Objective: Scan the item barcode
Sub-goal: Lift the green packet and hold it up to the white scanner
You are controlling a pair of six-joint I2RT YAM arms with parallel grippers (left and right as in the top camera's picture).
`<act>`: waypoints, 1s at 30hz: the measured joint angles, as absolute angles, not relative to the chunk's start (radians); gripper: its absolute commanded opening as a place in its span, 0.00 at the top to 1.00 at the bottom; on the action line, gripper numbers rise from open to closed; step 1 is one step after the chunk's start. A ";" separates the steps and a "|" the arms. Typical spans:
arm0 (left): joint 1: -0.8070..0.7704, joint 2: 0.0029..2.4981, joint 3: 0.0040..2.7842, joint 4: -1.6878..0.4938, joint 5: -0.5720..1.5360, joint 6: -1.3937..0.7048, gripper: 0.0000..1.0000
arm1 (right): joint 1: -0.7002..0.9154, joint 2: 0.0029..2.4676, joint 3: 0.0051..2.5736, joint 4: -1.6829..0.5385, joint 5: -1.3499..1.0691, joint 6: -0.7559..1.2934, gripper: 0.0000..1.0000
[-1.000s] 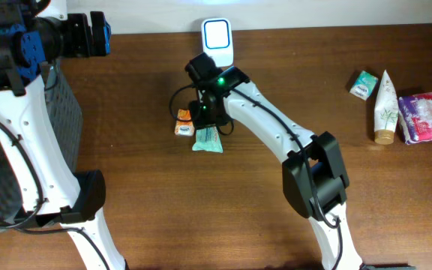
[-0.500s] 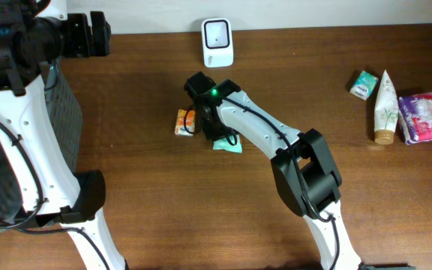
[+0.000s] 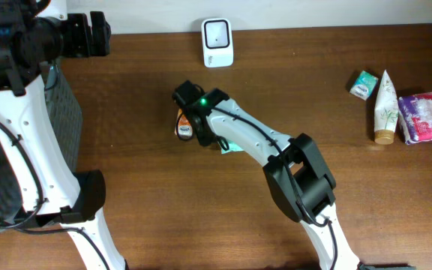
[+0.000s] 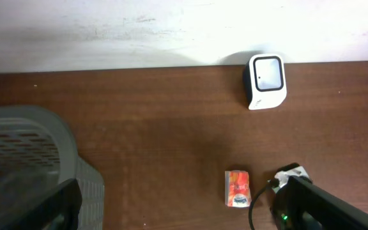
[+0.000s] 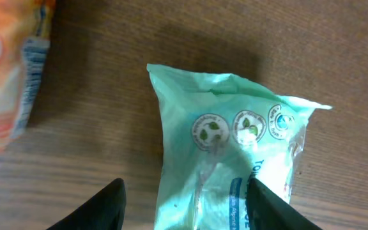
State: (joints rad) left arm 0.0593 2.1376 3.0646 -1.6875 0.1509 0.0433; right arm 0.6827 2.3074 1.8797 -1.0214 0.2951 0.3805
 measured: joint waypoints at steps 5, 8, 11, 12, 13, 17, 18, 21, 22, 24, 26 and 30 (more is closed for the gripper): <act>0.059 2.138 3.065 -1.687 0.151 0.043 0.01 | 0.688 2.305 1.788 -0.971 0.405 0.372 0.56; 0.059 2.138 3.065 -1.687 0.151 0.043 0.01 | 0.684 2.300 1.776 -0.969 0.421 0.366 0.81; 0.059 2.138 3.065 -1.688 0.151 0.043 0.01 | 0.674 2.300 1.810 -1.034 0.393 0.361 0.88; 0.059 2.138 3.065 -1.688 0.150 0.043 0.01 | 0.664 2.302 1.840 -1.061 0.356 0.361 0.88; 0.059 2.138 3.065 -1.688 0.151 0.043 0.01 | 0.645 2.304 1.900 -1.092 0.277 0.338 0.88; 0.059 2.138 3.065 -1.687 0.151 0.043 0.01 | 0.535 2.307 2.117 -1.137 -0.061 0.255 0.91; 0.059 2.138 3.065 -1.688 0.150 0.043 0.01 | 0.496 2.307 2.144 -1.137 -0.176 0.227 0.91; 0.059 2.138 3.065 -1.687 0.151 0.043 0.01 | 0.363 2.307 2.161 -1.134 -0.544 0.126 0.91; 0.059 2.138 3.065 -1.687 0.151 0.043 0.01 | 0.308 2.307 2.162 -1.132 -0.692 0.080 0.91; 0.059 2.138 3.065 -1.688 0.151 0.043 0.01 | 0.245 2.307 2.162 -1.108 -0.874 0.039 0.91; 0.059 2.138 3.065 -1.687 0.151 0.043 0.01 | 0.202 2.307 2.162 -1.031 -1.084 0.012 0.91; 0.059 2.138 3.065 -1.687 0.150 0.043 0.01 | 0.141 2.307 2.163 -0.902 -1.404 -0.004 0.91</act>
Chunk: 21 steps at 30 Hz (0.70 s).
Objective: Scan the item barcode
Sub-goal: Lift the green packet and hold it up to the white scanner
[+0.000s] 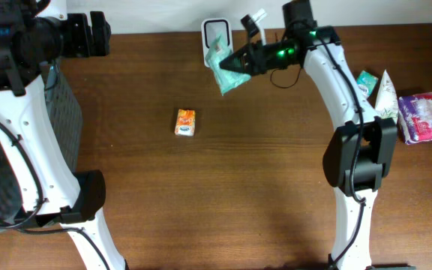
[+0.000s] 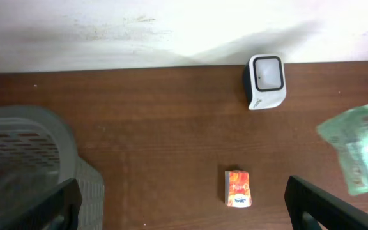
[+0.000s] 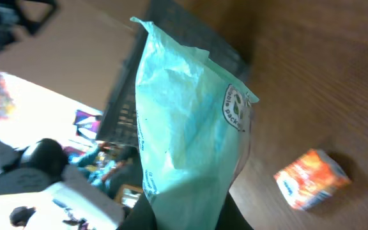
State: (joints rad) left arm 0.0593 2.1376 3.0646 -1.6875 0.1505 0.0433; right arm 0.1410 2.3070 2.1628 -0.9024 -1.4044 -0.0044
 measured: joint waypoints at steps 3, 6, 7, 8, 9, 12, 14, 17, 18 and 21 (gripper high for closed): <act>0.059 2.138 3.065 -1.688 0.151 0.043 0.01 | 0.121 2.307 2.163 -0.896 -1.472 -0.006 0.91; 0.059 2.138 3.065 -1.688 0.151 0.043 0.01 | 0.125 2.307 2.163 -0.884 -1.495 -0.007 0.91; 0.059 2.138 3.065 -1.688 0.151 0.043 0.01 | 0.127 2.307 2.163 -0.882 -1.499 -0.008 0.91; 0.059 2.138 3.065 -1.688 0.151 0.043 0.01 | 0.129 2.307 2.163 -0.881 -1.502 -0.008 0.91; 0.059 2.138 3.065 -1.688 0.151 0.043 0.01 | 0.132 2.307 2.163 -0.881 -1.505 -0.008 0.91; 0.059 2.138 3.065 -1.688 0.151 0.043 0.01 | 0.142 2.307 2.163 -0.881 -1.509 -0.008 0.96; 0.059 2.138 3.065 -1.688 0.151 0.043 0.01 | 0.148 2.307 2.163 -0.881 -1.468 0.020 0.96; 0.059 2.138 3.065 -1.688 0.151 0.043 0.01 | 0.163 2.307 2.163 -0.880 -1.256 0.156 0.96; 0.059 2.138 3.065 -1.687 0.151 0.043 0.01 | 0.183 2.307 2.163 -0.881 -1.108 0.213 0.96; 0.059 2.138 3.065 -1.688 0.151 0.043 0.01 | 0.244 2.307 2.163 -0.858 -0.698 0.271 0.96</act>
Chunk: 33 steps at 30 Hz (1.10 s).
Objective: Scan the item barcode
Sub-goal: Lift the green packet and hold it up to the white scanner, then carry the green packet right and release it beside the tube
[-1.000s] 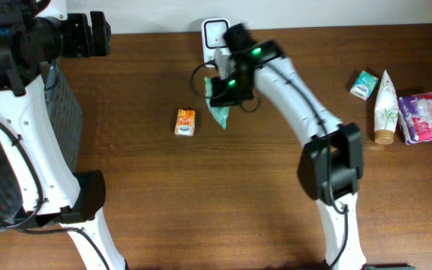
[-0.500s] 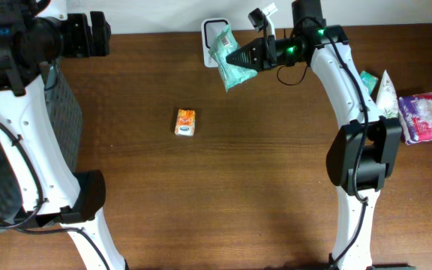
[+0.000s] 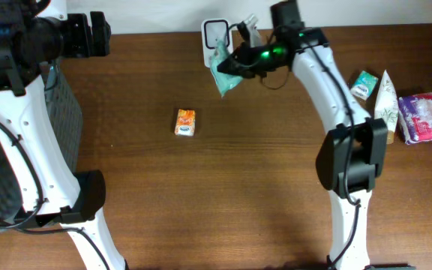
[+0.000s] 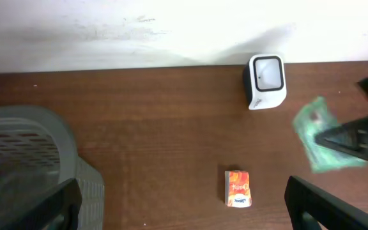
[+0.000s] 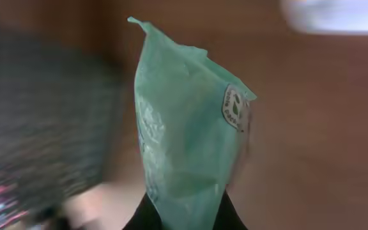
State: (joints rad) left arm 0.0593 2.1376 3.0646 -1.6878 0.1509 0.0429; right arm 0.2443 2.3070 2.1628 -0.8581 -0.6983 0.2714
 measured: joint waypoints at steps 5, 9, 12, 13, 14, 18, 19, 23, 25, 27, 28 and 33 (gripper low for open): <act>0.059 2.138 3.065 -1.688 0.151 0.043 0.01 | 0.352 2.308 2.162 -0.627 -0.048 0.126 0.96; 0.059 2.138 3.065 -1.687 0.151 0.043 0.01 | 0.414 2.319 2.165 -0.329 0.239 -0.192 0.96; 0.059 2.138 3.065 -1.687 0.150 0.043 0.01 | 0.424 2.379 2.175 -0.211 0.295 -0.349 0.96; 0.059 2.138 3.065 -1.687 0.151 0.043 0.01 | 0.420 2.424 2.176 -0.174 0.308 -0.422 0.96; 0.059 2.138 3.065 -1.687 0.150 0.043 0.01 | 0.418 2.458 2.176 -0.159 0.315 -0.480 0.96; 0.059 2.138 3.065 -1.687 0.151 0.043 0.01 | 0.415 2.576 2.172 -0.135 0.333 -0.717 0.96; 0.059 2.138 3.065 -1.687 0.151 0.043 0.01 | 0.415 2.577 2.172 -0.125 0.334 -0.741 0.96; 0.059 2.138 3.065 -1.688 0.151 0.043 0.01 | 0.415 2.576 2.173 -0.061 0.408 -0.774 0.96; 0.059 2.138 3.065 -1.687 0.151 0.043 0.01 | 0.413 2.576 2.173 -0.028 0.481 -0.720 0.96; 0.059 2.138 3.065 -1.688 0.151 0.043 0.01 | 0.402 2.564 2.173 -0.047 0.534 -0.651 0.96; 0.059 2.138 3.065 -1.688 0.151 0.043 0.01 | 0.393 2.550 2.173 -0.094 0.548 -0.613 0.96; 0.059 2.138 3.065 -1.689 0.150 0.043 0.01 | 0.210 2.399 2.183 -0.482 0.591 -0.330 0.96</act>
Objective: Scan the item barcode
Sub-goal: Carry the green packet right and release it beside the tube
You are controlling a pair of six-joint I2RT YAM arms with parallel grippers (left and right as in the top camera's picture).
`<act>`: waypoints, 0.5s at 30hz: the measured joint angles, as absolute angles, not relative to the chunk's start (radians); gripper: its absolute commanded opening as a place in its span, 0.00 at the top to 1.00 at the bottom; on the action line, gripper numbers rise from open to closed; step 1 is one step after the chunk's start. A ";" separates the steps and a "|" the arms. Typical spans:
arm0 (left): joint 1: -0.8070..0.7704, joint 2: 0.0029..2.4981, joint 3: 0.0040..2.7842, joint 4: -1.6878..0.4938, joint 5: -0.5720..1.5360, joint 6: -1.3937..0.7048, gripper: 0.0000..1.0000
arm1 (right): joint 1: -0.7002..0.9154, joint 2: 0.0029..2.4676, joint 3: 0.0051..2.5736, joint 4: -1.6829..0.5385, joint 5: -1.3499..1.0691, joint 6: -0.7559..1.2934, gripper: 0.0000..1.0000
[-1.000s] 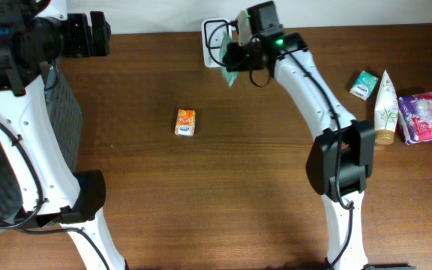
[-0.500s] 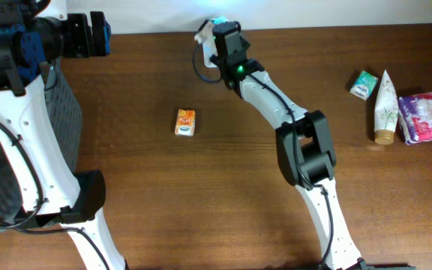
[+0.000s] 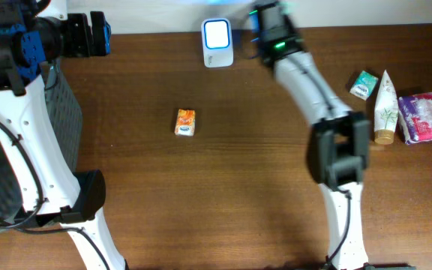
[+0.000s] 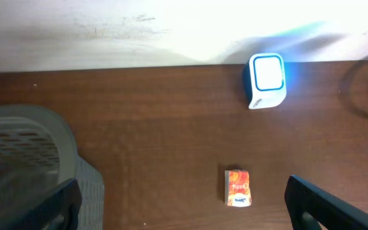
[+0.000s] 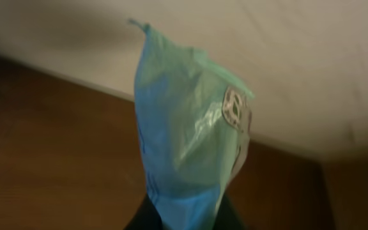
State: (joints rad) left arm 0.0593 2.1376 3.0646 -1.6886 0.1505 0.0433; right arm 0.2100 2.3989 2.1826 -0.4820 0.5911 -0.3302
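The green wipes packet (image 5: 190, 128) stands upright in my right gripper (image 5: 185, 214), which is shut on its lower end; blue light falls on the packet. Behind it are the white wall and the brown table. In the overhead view the right gripper (image 3: 267, 16) is at the table's back edge, just right of the white scanner (image 3: 217, 34), whose window glows blue; the packet itself is not visible there. The scanner (image 4: 266, 80) also shows in the left wrist view. My left gripper (image 4: 183, 198) hangs open and empty, high over the table's left side.
A small orange packet (image 3: 185, 122) lies mid-table. A grey mesh basket (image 4: 24, 153) stands at the left. At the right edge lie a small green box (image 3: 364, 84), a white tube (image 3: 385, 105) and a purple pack (image 3: 424, 116).
The right gripper has moved with the green packet from in front of the scanner to the back edge at its right. The scanner window, white before, now glows blue.
The right gripper stood open over the green packet, which lay mid-table beside the orange one. Then it held the packet raised to the right of the scanner, then closer to its face. Now the packet is by the wall and the scanner is lit blue.
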 measured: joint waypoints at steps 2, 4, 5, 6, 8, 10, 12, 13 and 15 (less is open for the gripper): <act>0.059 2.138 3.065 -1.687 0.150 0.043 0.01 | 0.084 2.371 2.192 -0.685 0.608 -0.260 0.96; 0.059 2.138 3.065 -1.688 0.151 0.043 0.01 | -0.037 2.373 2.185 -0.863 0.616 -0.220 0.90; 0.059 2.138 3.065 -1.688 0.151 0.043 0.01 | -0.075 2.374 2.180 -0.902 0.617 -0.212 0.82; 0.059 2.138 3.065 -1.687 0.151 0.043 0.01 | -0.112 2.374 2.178 -0.951 0.620 -0.197 0.63; 0.059 2.138 3.065 -1.688 0.151 0.043 0.01 | -0.170 2.374 2.175 -0.999 0.619 -0.163 0.26; 0.059 2.138 3.065 -1.688 0.151 0.043 0.01 | -0.216 2.374 2.175 -1.039 0.579 -0.133 0.13; 0.059 2.138 3.065 -1.687 0.151 0.043 0.01 | -0.239 2.374 2.175 -1.057 0.496 -0.126 0.10; 0.059 2.138 3.065 -1.687 0.151 0.043 0.01 | -0.247 2.374 2.175 -1.061 0.446 -0.116 0.09; 0.059 2.138 3.065 -1.687 0.151 0.043 0.01 | -0.244 2.374 2.175 -1.071 0.360 -0.110 0.09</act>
